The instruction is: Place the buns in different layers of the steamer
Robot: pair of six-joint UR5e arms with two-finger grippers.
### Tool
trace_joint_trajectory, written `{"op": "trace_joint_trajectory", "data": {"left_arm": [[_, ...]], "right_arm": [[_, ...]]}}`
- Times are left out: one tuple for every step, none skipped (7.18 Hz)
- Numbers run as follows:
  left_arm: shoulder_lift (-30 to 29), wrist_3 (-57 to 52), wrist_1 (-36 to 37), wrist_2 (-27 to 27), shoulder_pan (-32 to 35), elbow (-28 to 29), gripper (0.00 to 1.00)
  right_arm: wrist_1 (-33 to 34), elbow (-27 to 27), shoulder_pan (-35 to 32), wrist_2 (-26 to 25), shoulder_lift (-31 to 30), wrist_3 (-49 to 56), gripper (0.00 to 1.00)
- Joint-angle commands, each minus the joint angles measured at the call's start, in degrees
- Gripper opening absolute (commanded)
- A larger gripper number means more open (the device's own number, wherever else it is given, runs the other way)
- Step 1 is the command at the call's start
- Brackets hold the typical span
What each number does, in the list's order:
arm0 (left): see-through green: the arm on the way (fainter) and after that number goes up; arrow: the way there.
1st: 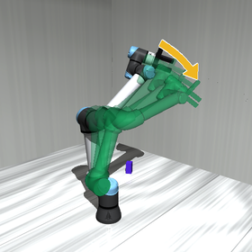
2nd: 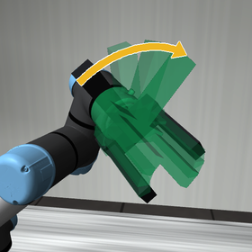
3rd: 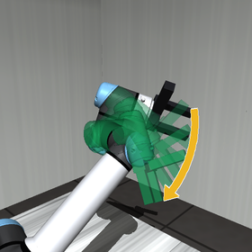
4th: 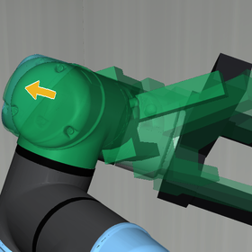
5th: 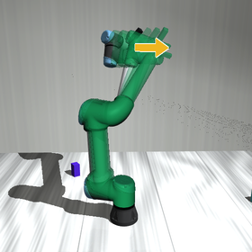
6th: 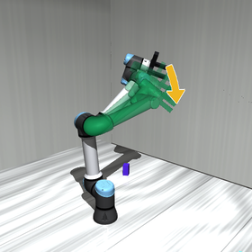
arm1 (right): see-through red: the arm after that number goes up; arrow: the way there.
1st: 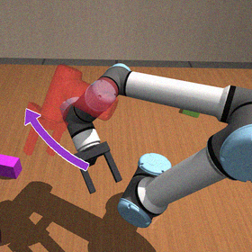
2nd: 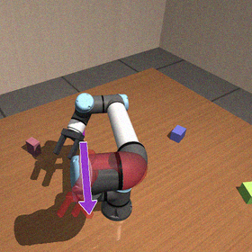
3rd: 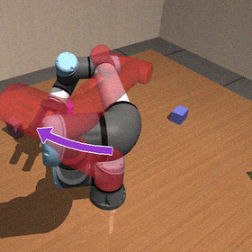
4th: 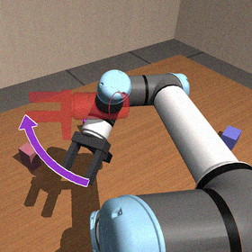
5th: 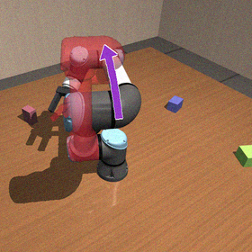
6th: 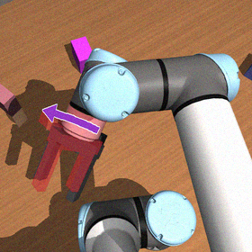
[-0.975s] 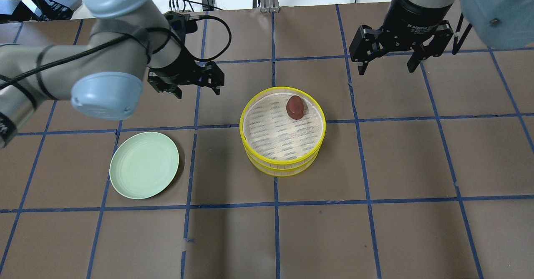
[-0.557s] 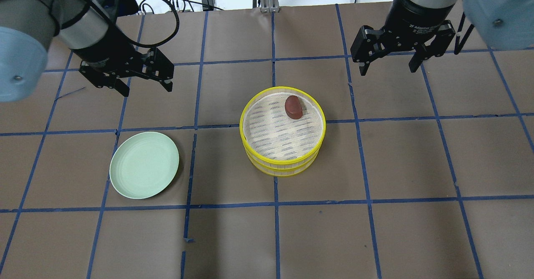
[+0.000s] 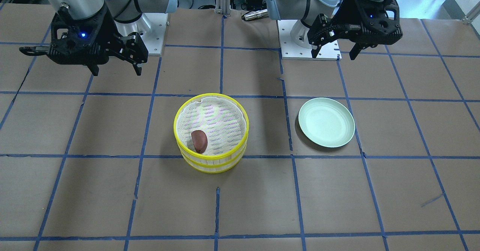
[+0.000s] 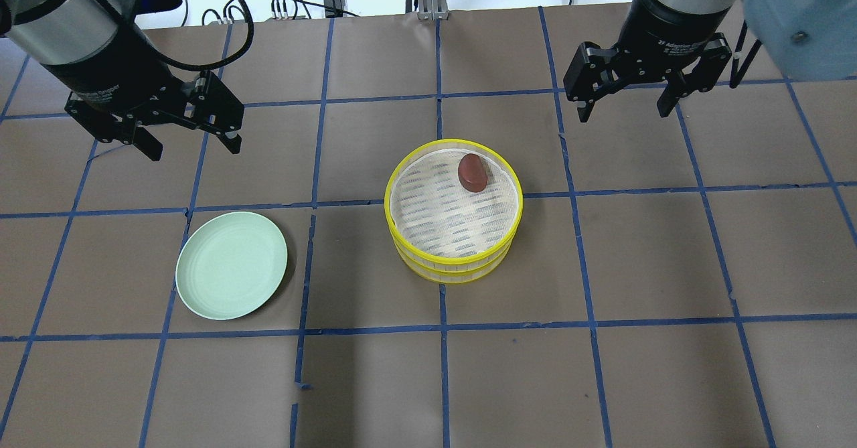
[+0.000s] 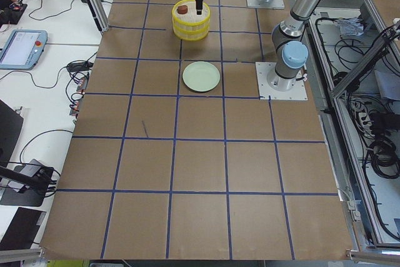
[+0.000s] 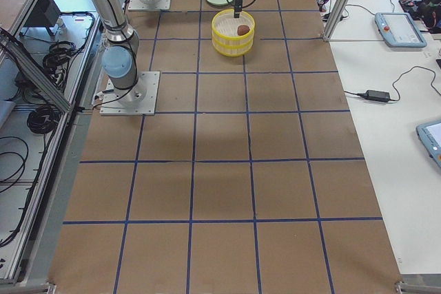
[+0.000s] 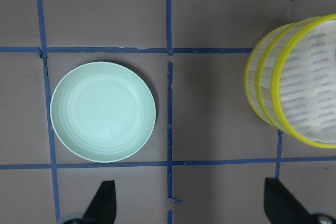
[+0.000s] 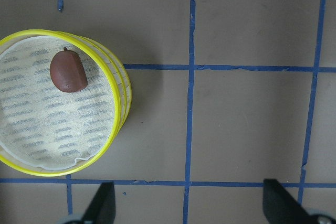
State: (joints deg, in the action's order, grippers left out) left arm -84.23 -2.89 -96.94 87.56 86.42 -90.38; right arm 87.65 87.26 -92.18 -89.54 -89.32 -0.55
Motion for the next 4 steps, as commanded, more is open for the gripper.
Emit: {"op": "trace_joint_trajectory", "data": {"left_arm": [[-0.1,0.0,-0.1,0.0,0.2,-0.6,1.00],[-0.5,0.2,0.3,-0.4,0.2,-1.4,1.00],[-0.7,0.2,0.3,-0.4,0.2,-1.6,1.00],[-0.5,0.2,0.4,-0.2,0.2,-1.4,1.00]], "right_arm": [[0.1,-0.1,0.0,0.2,-0.1,-0.2,1.00],[0.0,-0.1,0.0,0.2,-0.1,-0.3,1.00],[-0.2,-0.1,0.0,0.1,0.0,-0.3,1.00],[-0.2,0.0,0.0,0.2,-0.1,-0.3,1.00]]}}
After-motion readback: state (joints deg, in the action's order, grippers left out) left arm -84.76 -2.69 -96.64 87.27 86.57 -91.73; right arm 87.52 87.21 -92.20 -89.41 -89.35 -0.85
